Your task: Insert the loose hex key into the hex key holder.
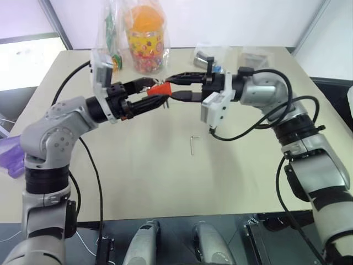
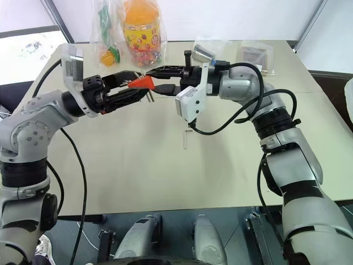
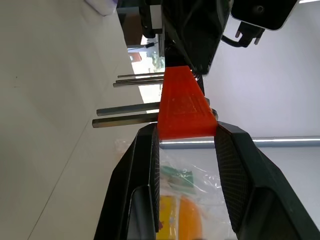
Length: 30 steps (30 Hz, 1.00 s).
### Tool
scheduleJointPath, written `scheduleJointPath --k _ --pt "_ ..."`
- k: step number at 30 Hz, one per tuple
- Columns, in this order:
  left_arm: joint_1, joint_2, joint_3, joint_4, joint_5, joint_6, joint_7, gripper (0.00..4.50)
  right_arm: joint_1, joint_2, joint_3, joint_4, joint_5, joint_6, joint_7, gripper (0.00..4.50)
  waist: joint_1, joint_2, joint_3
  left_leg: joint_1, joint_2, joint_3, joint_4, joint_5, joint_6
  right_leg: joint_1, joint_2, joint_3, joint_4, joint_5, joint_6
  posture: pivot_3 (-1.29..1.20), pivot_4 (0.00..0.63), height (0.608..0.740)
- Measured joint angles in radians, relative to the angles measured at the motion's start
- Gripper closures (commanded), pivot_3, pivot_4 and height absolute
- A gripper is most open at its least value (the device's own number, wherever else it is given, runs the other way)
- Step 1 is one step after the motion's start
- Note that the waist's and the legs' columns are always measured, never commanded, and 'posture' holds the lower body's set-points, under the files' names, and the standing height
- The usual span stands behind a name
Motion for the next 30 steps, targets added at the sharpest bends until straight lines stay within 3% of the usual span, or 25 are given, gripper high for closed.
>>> scheduleJointPath --k 4,18,25,30 --pt "-0.001 -0.003 -0.003 0.007 0.006 -0.002 -0.003 4.42 0.000 -0.001 -0.003 -0.009 0.001 0.015 0.011 3.48 0.000 0.000 0.000 0.000 0.000 0.000 0.000 0.000 0.000 0.000 0.000 0.000 0.000 0.000 0.000 0.00 0.150 0.740" --pt "-0.001 -0.004 -0.012 0.010 0.018 -0.013 0.007 4.47 0.005 -0.001 -0.003 -0.024 0.008 0.049 0.028 3.48 0.000 0.000 0.000 0.000 0.000 0.000 0.001 0.000 0.000 0.000 0.000 0.000 0.001 0.000 0.000 0.00 0.150 0.740" --pt "-0.001 -0.006 -0.030 0.012 0.038 -0.013 0.020 4.50 0.012 0.003 -0.007 -0.076 0.033 0.089 0.042 0.02 0.000 0.000 0.000 0.000 0.000 0.000 0.001 0.000 0.000 0.000 0.000 0.000 0.002 0.000 0.000 0.00 0.150 0.740" --pt "-0.001 -0.007 -0.030 0.012 0.042 -0.013 0.028 4.50 0.055 -0.016 -0.008 -0.132 0.048 0.180 0.085 0.02 0.002 0.000 0.000 0.000 0.000 0.000 0.001 0.000 0.000 0.000 0.000 0.000 0.002 0.000 0.000 0.00 0.150 0.740"
